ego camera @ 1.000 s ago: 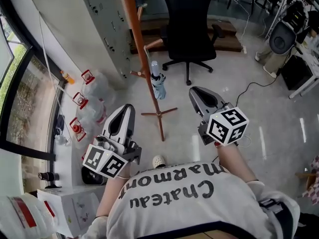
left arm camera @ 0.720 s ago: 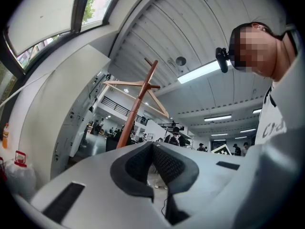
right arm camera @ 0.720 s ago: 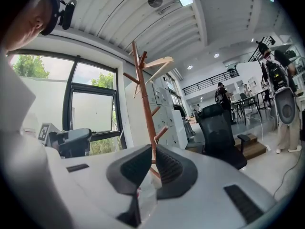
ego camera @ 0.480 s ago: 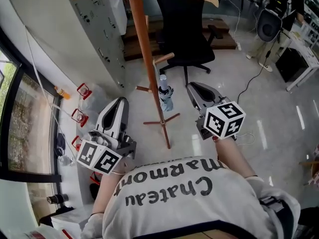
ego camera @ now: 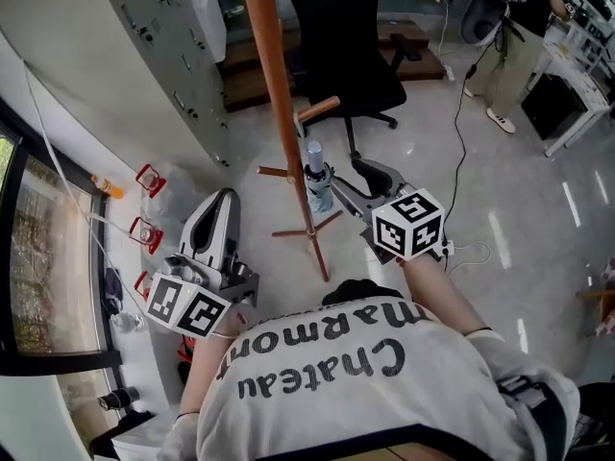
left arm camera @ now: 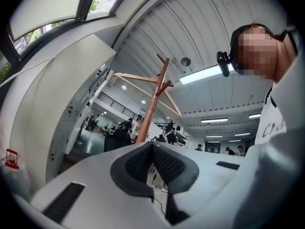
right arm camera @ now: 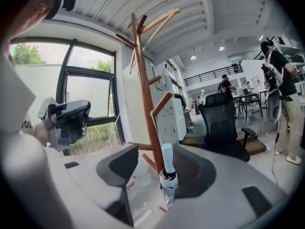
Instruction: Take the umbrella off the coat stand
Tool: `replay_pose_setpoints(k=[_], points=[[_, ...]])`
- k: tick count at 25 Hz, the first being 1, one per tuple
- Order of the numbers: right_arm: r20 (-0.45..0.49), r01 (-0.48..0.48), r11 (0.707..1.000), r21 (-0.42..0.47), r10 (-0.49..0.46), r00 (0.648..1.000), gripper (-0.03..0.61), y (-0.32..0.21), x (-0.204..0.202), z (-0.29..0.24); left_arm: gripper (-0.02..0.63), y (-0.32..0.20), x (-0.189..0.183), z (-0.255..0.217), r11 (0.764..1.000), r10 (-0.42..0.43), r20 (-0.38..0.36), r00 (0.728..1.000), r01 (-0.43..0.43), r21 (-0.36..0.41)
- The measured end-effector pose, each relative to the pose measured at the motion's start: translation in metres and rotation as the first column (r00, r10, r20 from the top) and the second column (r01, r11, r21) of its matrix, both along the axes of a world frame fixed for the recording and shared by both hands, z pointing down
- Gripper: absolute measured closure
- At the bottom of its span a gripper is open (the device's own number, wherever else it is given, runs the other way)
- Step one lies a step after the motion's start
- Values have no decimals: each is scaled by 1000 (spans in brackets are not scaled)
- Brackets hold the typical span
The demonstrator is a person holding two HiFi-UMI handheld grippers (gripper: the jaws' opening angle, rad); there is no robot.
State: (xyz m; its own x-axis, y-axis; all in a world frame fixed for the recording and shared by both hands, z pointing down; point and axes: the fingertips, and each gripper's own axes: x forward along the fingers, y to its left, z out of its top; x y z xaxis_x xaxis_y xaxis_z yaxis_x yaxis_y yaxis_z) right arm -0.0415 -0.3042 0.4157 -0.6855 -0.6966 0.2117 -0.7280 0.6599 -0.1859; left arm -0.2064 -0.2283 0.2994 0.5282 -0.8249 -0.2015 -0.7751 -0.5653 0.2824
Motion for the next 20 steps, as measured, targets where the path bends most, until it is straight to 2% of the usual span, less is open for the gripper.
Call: replay_pose_setpoints(k=[4, 8, 13, 17, 20], points=[[-69, 15, 999, -31, -17, 998, 359, -5, -9, 24, 591, -4, -2, 3, 1000, -5, 4, 1000, 5, -10], [-47, 27, 996, -88, -31, 998, 359, -20, -13, 43, 591, -9, -16, 1, 998, -58, -15, 998, 58, -1], [-59, 63, 994, -86, -69, 996, 359, -44, -23, 47, 591, -18, -25, -4, 994, -110, -2, 994, 110, 13], [-114, 134, 986, -98, -145, 983, 359, -55, -31, 57, 591, -24, -29, -4, 986, -169, -15, 985, 169, 11], [-201, 184, 978, -96, -200, 959, 357, -60, -38, 67, 591, -31, -36, -5, 979, -204, -18, 979, 204, 5]])
